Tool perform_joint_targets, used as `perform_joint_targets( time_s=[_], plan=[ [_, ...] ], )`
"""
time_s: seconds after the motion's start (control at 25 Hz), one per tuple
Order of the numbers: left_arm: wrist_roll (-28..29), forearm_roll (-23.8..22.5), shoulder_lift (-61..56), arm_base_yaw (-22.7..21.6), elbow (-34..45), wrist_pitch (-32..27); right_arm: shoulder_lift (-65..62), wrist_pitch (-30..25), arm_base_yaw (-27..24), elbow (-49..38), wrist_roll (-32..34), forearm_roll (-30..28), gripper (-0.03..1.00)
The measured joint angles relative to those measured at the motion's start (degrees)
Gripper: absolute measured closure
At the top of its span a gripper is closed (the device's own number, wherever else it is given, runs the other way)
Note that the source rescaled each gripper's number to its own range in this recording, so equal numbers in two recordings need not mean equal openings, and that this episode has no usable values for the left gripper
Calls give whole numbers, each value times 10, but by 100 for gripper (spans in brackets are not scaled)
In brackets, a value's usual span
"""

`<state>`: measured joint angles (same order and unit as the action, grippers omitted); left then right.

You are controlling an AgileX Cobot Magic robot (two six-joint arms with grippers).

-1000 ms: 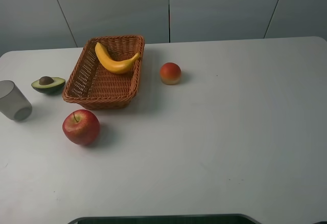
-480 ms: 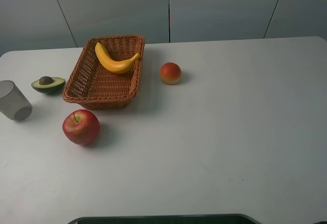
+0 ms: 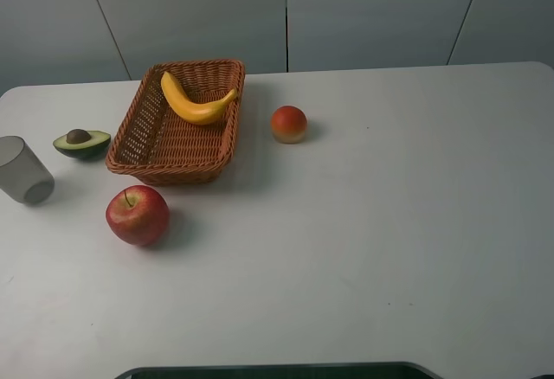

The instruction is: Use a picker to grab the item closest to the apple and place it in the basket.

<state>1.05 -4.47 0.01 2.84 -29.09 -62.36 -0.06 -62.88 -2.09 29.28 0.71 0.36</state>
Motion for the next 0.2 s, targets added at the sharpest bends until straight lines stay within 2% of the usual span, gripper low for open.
perform_joint_targets(
  time_s=[0.2],
  plan=[
    [0, 0, 0, 0, 0, 0, 0, 0, 0, 0, 1, -4, -3]
  ],
)
